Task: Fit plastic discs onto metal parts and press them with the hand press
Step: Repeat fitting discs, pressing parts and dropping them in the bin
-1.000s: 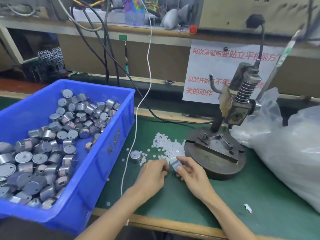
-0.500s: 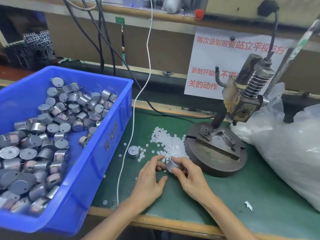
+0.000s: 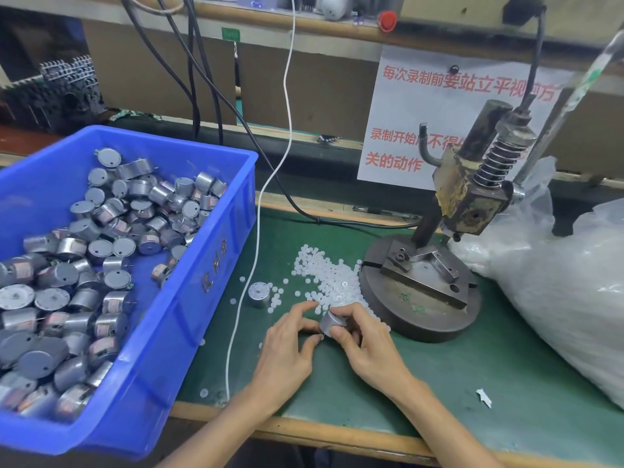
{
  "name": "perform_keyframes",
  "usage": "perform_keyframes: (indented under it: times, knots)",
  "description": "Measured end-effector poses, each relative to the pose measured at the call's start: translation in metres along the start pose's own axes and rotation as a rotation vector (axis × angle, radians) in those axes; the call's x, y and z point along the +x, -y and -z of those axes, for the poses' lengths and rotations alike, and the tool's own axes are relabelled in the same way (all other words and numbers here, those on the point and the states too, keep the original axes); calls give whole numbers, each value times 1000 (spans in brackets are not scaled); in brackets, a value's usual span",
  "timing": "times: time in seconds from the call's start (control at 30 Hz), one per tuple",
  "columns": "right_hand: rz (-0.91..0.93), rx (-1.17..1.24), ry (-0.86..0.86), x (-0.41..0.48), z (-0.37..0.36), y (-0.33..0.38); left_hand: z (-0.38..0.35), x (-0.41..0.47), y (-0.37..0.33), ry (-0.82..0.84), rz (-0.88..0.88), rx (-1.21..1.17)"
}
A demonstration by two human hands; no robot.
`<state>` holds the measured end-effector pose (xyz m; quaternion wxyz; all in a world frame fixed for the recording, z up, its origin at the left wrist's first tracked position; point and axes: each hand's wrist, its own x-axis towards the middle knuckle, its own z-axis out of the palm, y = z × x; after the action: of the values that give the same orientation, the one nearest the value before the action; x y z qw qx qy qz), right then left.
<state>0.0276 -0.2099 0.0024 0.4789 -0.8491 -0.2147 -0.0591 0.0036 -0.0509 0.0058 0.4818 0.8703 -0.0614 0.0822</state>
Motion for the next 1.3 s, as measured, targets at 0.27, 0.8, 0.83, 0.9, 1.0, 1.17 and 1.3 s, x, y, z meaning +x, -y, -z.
perform_keyframes:
  times: [0.27, 0.8, 0.83, 0.9, 1.0, 1.17, 1.3]
  knots:
    - [18, -32, 23, 1, 0, 2, 0, -2, 0, -74, 18, -4]
    - [89, -167, 66, 1, -4, -5, 0, -1, -1, -55, 23, 90]
    - [88, -166, 65, 1, -4, -5, 0, -1, -1, -54, 21, 91]
    - [82, -161, 64, 1, -4, -5, 0, 0, -1, -51, 19, 96]
    - [59, -147, 72, 1, -4, -7, 0, -1, -1, -45, 11, 112]
    - [34, -127, 74, 2, -5, -8, 1, -1, -1, -37, 1, 115]
    - [70, -162, 79, 1, -5, -5, 0, -1, 0, -41, -4, 120]
